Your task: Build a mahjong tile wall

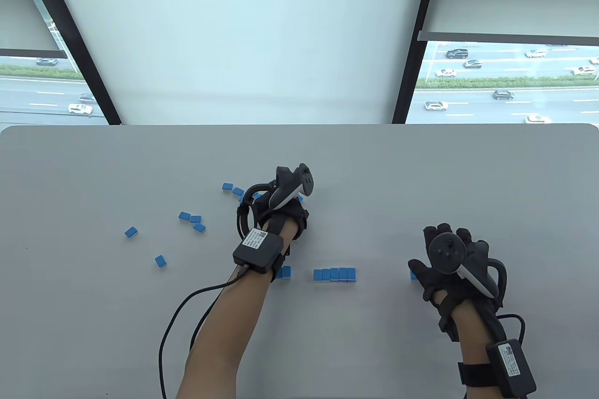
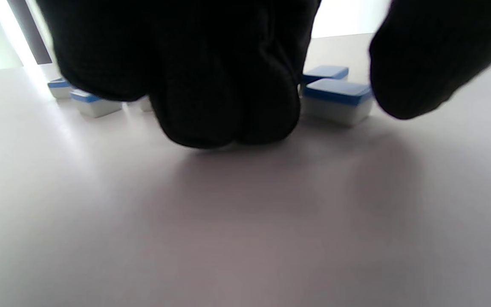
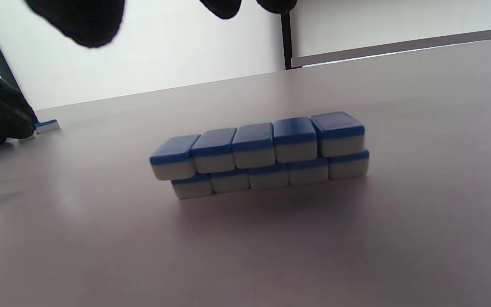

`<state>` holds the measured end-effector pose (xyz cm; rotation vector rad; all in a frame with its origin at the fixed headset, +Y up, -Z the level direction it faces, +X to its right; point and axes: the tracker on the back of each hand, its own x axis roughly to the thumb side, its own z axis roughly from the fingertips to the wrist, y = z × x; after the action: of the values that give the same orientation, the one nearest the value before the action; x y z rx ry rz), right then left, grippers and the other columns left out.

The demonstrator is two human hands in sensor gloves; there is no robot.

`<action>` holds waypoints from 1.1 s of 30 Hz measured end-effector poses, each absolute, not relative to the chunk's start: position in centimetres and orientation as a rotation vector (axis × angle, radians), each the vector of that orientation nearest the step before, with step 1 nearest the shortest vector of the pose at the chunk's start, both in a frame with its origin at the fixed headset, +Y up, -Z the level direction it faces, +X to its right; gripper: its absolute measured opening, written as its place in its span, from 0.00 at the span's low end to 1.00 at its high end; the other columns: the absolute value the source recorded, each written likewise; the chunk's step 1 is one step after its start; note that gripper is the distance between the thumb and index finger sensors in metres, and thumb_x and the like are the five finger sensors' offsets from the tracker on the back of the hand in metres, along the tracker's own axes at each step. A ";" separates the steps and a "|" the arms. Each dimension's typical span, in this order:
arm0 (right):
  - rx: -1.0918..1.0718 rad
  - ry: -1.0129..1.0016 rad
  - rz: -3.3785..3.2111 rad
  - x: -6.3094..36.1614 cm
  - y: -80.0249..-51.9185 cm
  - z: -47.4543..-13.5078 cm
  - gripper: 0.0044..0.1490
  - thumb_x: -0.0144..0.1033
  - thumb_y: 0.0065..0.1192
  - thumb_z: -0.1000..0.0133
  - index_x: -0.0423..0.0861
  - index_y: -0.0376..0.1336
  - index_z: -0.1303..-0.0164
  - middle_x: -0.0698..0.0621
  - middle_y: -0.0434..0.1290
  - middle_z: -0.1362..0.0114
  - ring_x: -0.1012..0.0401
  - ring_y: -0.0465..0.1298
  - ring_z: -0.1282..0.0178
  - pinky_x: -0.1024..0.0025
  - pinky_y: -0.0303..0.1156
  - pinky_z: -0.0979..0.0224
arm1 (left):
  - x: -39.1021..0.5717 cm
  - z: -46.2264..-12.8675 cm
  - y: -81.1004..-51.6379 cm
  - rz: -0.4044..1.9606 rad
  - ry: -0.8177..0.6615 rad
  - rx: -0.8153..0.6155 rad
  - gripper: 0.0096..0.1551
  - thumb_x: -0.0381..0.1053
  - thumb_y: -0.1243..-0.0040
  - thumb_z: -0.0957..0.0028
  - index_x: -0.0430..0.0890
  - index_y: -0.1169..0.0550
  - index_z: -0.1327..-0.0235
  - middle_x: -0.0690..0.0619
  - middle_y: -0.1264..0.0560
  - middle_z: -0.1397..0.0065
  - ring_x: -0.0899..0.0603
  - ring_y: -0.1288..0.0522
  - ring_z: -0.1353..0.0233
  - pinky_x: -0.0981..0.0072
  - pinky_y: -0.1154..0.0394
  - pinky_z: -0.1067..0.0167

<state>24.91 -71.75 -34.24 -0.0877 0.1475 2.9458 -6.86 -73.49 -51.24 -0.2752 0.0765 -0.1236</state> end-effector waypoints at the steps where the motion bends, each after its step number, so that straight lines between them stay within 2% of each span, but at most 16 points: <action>1: -0.087 0.151 2.946 24.9 -71.8 -34.2 0.53 0.64 0.54 0.51 0.51 0.42 0.21 0.47 0.40 0.16 0.38 0.38 0.21 0.34 0.31 0.31 | -6.7 -51.3 -73.5 -0.145 0.074 -0.267 0.43 0.72 0.31 0.62 0.49 0.21 0.37 0.58 0.13 0.50 0.47 0.12 0.51 0.46 0.18 0.47; 6: -0.085 0.161 2.942 24.9 -71.8 -34.2 0.54 0.64 0.53 0.52 0.51 0.42 0.21 0.47 0.40 0.16 0.38 0.38 0.21 0.34 0.31 0.31 | -6.2 -51.3 -73.6 -0.183 0.067 -0.244 0.37 0.69 0.31 0.61 0.51 0.20 0.42 0.59 0.13 0.50 0.47 0.12 0.51 0.46 0.18 0.47; 15: -0.079 0.162 2.937 24.8 -71.9 -34.3 0.54 0.64 0.53 0.52 0.51 0.42 0.21 0.47 0.40 0.16 0.38 0.38 0.21 0.34 0.31 0.31 | -6.4 -50.2 -73.2 -0.205 0.030 -0.298 0.34 0.63 0.30 0.59 0.52 0.21 0.40 0.57 0.15 0.45 0.46 0.15 0.46 0.43 0.21 0.42; 18: -0.075 0.171 2.934 24.8 -71.9 -34.3 0.54 0.64 0.53 0.51 0.51 0.42 0.21 0.47 0.40 0.16 0.38 0.38 0.21 0.34 0.31 0.31 | -7.1 -48.8 -72.1 -0.190 -0.013 -0.288 0.34 0.62 0.31 0.57 0.51 0.23 0.37 0.54 0.19 0.41 0.43 0.17 0.43 0.41 0.23 0.40; 25: -0.054 0.161 2.933 24.4 -71.8 -34.2 0.53 0.64 0.54 0.51 0.51 0.43 0.21 0.47 0.40 0.16 0.38 0.38 0.21 0.34 0.31 0.31 | -9.1 -43.5 -68.3 -0.262 -0.135 -0.116 0.35 0.61 0.30 0.58 0.50 0.23 0.37 0.54 0.19 0.41 0.45 0.17 0.43 0.41 0.23 0.40; 33: -0.040 0.161 2.932 24.2 -71.8 -34.3 0.53 0.64 0.54 0.51 0.51 0.43 0.21 0.47 0.40 0.16 0.38 0.38 0.21 0.34 0.31 0.31 | -12.2 -37.6 -67.5 -0.070 -0.208 -0.007 0.34 0.58 0.29 0.58 0.49 0.23 0.37 0.54 0.18 0.43 0.46 0.16 0.45 0.42 0.22 0.41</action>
<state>24.23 -71.83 -34.26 -0.0403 0.1611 2.9316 -12.21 -67.55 -37.61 -0.0068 -0.2080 -0.0704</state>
